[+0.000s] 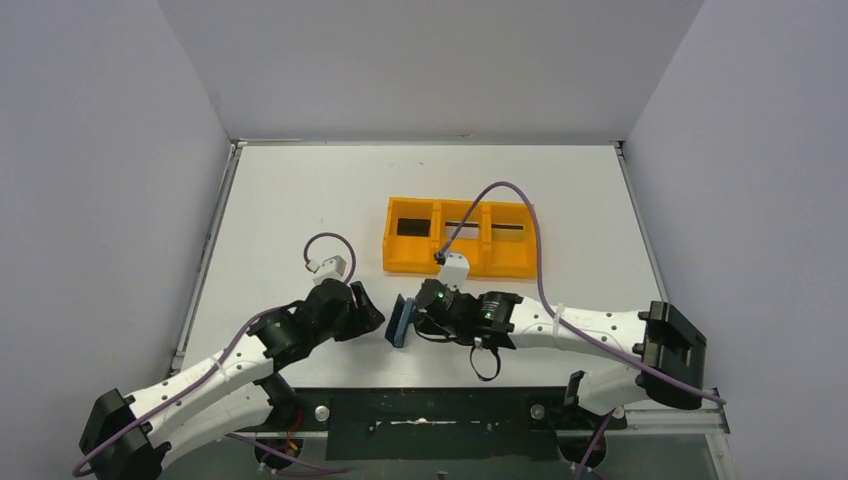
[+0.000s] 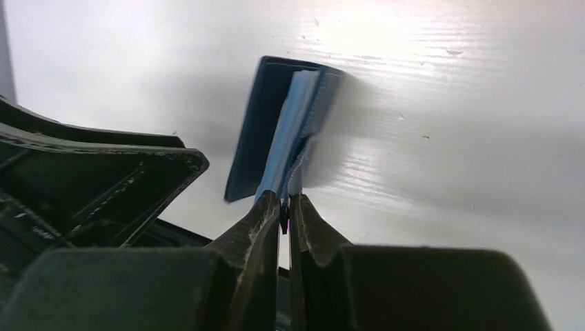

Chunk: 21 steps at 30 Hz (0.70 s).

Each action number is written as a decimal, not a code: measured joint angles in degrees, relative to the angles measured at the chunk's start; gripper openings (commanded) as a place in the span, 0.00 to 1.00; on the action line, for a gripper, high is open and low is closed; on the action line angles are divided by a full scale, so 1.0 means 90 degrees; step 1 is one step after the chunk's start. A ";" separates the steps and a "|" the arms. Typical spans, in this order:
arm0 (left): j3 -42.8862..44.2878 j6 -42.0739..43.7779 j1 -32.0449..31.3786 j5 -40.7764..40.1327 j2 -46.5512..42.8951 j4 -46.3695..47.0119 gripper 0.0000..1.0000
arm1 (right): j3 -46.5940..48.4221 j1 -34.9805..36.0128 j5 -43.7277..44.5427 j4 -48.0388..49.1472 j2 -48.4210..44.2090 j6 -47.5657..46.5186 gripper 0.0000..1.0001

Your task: Take the credit cards out of the card holder

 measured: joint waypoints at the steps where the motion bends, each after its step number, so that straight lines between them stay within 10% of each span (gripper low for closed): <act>1: 0.0007 -0.0024 0.0000 -0.0039 -0.0058 -0.0051 0.53 | -0.0010 -0.0012 0.0024 0.0029 -0.0107 0.0000 0.00; 21: 0.0015 -0.0175 0.0002 -0.0180 -0.0716 -0.0189 0.55 | -0.1207 -0.0855 -0.1605 0.2011 -0.0420 -0.0447 0.00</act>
